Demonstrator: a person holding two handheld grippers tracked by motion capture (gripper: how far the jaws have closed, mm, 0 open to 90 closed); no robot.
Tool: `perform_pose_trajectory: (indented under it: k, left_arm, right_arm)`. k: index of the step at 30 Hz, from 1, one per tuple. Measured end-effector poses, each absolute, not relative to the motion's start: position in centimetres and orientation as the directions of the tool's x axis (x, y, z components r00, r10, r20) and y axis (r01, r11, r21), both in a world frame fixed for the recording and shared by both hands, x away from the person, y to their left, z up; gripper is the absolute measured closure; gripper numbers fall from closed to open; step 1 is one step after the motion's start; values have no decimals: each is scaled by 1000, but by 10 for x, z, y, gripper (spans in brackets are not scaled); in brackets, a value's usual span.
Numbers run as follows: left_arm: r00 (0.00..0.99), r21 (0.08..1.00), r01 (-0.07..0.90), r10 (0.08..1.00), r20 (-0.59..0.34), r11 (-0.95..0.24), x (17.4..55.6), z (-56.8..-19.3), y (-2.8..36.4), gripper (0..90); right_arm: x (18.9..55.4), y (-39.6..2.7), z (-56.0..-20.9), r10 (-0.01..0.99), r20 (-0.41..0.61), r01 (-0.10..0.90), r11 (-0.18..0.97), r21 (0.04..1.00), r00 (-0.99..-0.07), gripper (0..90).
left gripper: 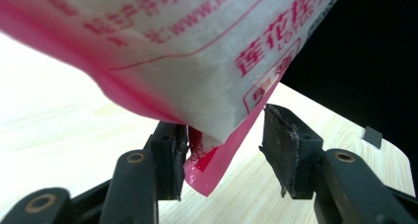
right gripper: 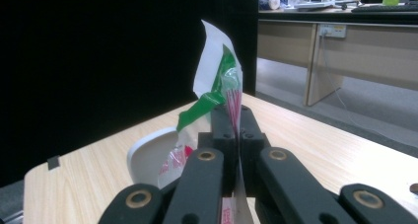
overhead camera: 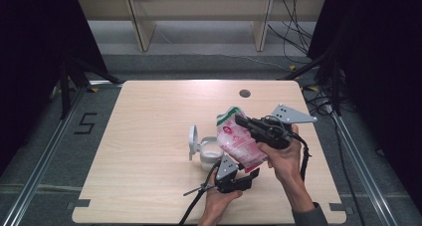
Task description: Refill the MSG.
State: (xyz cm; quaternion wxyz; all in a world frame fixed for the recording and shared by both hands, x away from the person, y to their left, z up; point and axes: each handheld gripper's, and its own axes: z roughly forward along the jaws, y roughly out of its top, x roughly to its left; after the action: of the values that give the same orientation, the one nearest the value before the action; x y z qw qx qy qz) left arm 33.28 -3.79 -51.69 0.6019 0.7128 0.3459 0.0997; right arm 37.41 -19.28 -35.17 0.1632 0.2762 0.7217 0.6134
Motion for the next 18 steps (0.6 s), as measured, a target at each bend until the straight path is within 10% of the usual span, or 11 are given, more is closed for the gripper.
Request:
perform_pose_trajectory:
  k: [18]
  left_arm:
    - [714, 909, 413, 639, -287, -53, 327, -516, -28, 309]
  right_arm:
    - [369, -217, -363, 613, 178, 228, 5, 974, -770, 900]
